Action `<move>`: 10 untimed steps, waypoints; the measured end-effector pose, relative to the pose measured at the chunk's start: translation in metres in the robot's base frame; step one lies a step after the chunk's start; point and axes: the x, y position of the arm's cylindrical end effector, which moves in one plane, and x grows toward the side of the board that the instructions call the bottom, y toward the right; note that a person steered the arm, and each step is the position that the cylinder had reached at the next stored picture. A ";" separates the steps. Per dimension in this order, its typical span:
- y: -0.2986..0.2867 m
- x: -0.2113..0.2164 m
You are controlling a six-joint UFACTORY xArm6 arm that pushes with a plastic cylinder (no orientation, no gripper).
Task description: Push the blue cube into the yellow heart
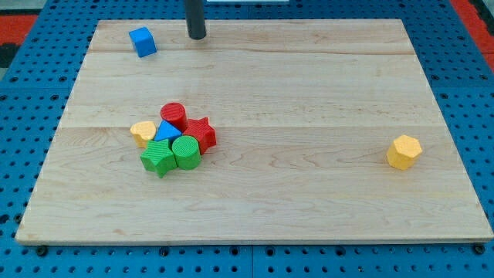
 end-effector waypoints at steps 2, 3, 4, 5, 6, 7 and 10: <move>-0.100 0.064; -0.100 0.134; -0.101 0.106; -0.148 0.118; -0.152 0.171; -0.103 0.193; -0.070 0.172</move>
